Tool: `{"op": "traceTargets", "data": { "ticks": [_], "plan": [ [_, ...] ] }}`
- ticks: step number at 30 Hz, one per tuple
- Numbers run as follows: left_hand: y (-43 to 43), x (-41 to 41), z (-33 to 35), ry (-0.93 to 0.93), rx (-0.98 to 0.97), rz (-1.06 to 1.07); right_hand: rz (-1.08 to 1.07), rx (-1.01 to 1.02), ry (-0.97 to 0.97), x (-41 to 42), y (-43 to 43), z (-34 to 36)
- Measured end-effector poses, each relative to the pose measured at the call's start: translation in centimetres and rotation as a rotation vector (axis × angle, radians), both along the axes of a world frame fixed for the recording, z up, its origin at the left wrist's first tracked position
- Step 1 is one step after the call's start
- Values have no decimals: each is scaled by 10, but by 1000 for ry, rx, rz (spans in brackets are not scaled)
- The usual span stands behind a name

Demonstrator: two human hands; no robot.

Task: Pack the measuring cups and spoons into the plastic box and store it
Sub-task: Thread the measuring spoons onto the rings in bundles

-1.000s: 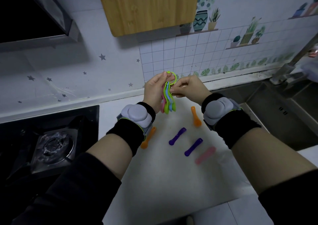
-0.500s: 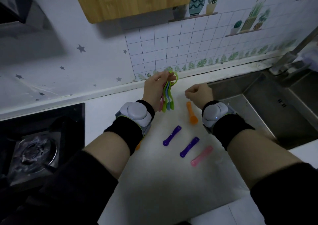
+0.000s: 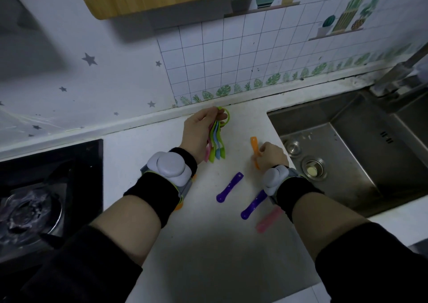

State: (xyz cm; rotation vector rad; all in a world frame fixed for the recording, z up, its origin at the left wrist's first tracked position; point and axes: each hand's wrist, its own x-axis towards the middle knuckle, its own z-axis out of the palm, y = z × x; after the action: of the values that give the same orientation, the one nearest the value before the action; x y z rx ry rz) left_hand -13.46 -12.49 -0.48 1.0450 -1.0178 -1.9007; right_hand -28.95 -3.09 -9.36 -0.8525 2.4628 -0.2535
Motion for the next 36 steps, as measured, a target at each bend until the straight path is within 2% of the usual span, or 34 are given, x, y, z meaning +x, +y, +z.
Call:
{"op": "traceTargets", "data": {
  "ticks": [14, 20, 24, 26, 33, 36],
  "plan": [
    [3, 1, -5, 20, 8, -4, 16, 19, -83, 5, -5, -10],
    [8, 3, 2, 19, -18, -4, 20, -45, -190, 15, -14, 10],
    [9, 8, 11, 22, -34, 1, 30, -158, -268, 22, -23, 34],
    [9, 13, 17, 14, -59, -1, 29, -240, -348, 29, -29, 51],
    [12, 36, 41, -6, -144, 35, -51, -581, -806, 57, -32, 117],
    [17, 47, 51, 5, -157, 57, -37, -663, -914, 66, -29, 138]
  ]
}}
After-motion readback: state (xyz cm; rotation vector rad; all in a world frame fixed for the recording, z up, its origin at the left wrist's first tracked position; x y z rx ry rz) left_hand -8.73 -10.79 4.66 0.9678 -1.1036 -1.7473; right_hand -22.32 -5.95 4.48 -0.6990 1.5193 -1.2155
